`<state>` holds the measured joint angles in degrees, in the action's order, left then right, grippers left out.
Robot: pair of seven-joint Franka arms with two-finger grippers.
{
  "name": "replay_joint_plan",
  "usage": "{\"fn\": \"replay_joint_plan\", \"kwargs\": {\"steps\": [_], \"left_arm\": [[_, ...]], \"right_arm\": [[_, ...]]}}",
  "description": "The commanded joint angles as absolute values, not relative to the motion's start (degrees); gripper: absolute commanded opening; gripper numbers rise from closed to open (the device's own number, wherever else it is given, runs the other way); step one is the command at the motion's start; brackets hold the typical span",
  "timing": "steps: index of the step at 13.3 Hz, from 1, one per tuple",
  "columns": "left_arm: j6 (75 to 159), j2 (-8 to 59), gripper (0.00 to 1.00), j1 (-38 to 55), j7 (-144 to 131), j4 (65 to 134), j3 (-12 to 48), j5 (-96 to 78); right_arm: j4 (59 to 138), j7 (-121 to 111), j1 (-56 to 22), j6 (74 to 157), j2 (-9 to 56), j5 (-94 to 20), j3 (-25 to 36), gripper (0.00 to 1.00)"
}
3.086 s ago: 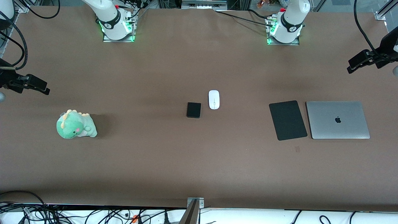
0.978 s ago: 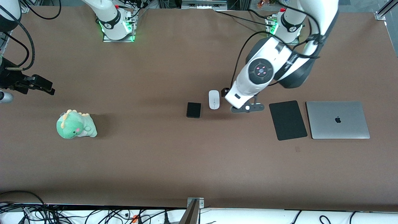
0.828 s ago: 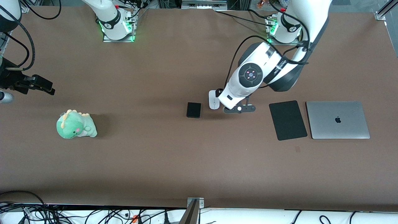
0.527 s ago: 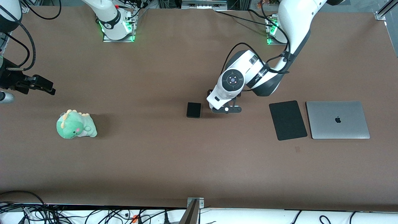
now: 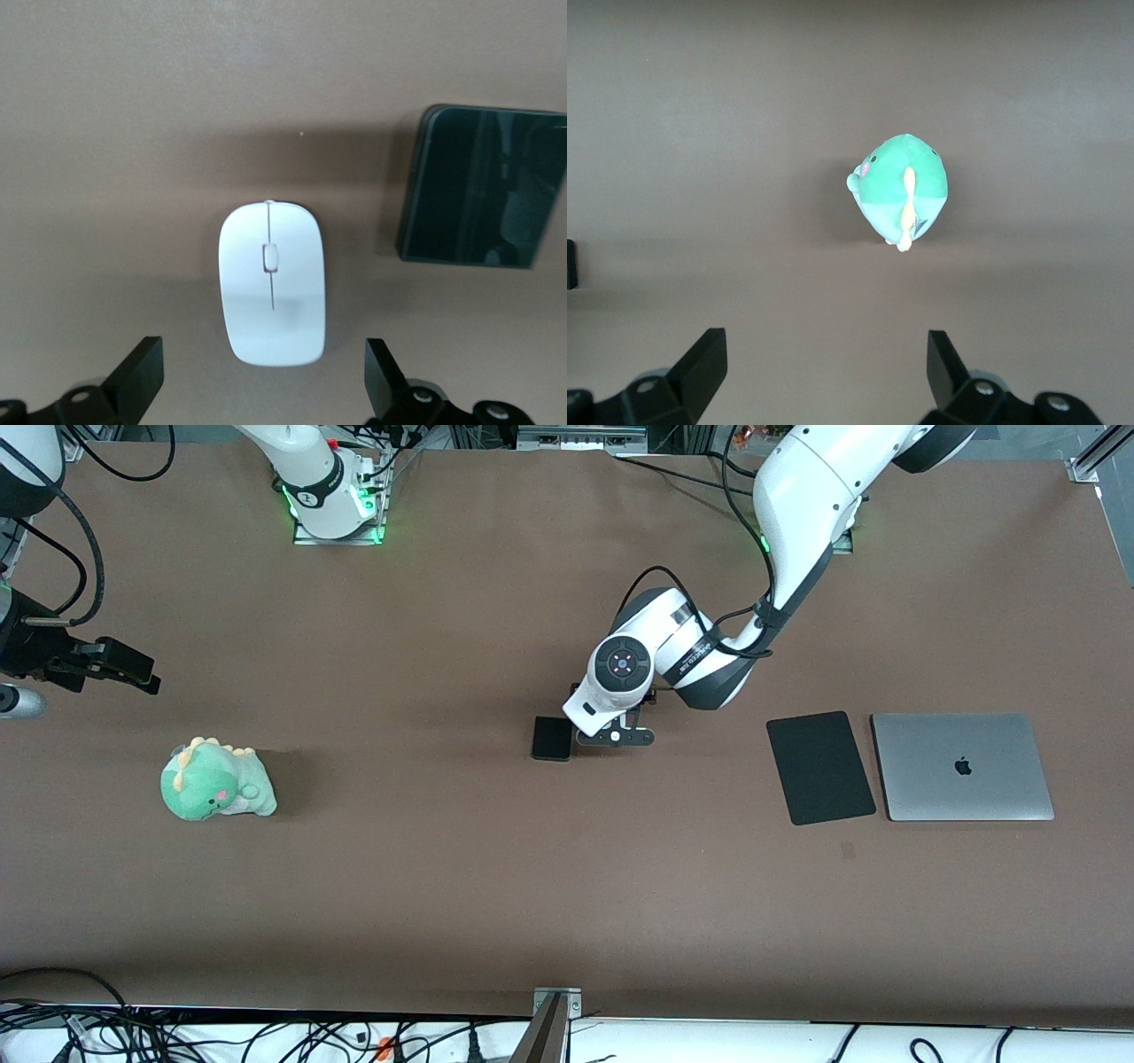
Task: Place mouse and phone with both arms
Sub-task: 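Lower the left gripper and grasp the white mouse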
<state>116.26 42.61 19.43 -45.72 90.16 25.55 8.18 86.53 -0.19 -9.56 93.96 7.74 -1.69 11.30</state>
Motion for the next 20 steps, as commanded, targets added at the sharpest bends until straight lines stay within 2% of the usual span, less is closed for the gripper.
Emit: {"fn": "replay_joint_plan", "kwargs": {"steps": [1,8,9,11,15,17,20], "left_arm": [[116.5,44.5,1.00,20.0,-46.8,89.4,25.2,10.3],[121.8,48.3,1.00,20.7,-48.7,89.7,25.1,10.5],[121.8,48.5,0.94,20.6,-48.7,89.6,25.1,11.0],[121.8,48.6,0.72,20.7,-48.8,89.7,25.1,11.2],[120.9,48.0,0.00,20.0,-48.7,89.3,25.0,11.2],[118.0,46.5,0.00,18.7,-48.6,88.8,24.4,11.2],[111.6,40.9,0.00,14.3,-47.6,88.4,24.3,11.5]], "right_arm": [[85.5,-0.9,-9.8,93.0,7.8,-1.7,11.4,1.00],[85.6,-1.1,-10.6,92.5,7.8,-1.2,11.4,1.00],[85.6,-1.3,-10.6,92.2,7.7,-1.2,11.4,1.00],[85.6,-1.3,-10.6,91.1,7.7,-1.2,11.4,1.00],[86.1,-1.0,-10.7,90.5,7.8,-1.3,11.3,1.00],[86.1,-1.0,-10.8,89.7,7.9,-1.4,11.4,1.00],[86.0,-0.8,-10.8,89.7,8.3,-1.5,11.4,1.00]]}}
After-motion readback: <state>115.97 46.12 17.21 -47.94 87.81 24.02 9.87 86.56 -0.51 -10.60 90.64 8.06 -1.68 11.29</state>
